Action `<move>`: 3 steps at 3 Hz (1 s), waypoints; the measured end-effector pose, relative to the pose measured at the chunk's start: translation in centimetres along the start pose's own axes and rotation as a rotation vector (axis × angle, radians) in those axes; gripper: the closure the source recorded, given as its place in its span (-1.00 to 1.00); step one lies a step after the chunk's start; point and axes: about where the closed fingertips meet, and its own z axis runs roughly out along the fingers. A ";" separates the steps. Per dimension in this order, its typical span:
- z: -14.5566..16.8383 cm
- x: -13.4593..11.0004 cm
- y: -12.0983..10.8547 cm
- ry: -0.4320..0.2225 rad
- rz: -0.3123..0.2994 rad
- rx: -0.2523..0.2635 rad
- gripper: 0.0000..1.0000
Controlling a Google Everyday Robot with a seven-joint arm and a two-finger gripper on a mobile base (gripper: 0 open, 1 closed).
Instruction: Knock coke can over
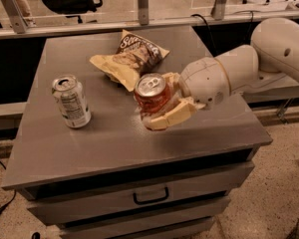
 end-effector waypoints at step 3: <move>-8.7 2.6 -1.4 0.631 0.162 0.092 1.00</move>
Offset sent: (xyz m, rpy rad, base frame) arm 0.0424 -0.1144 0.0022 -0.7537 -0.0181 -0.2333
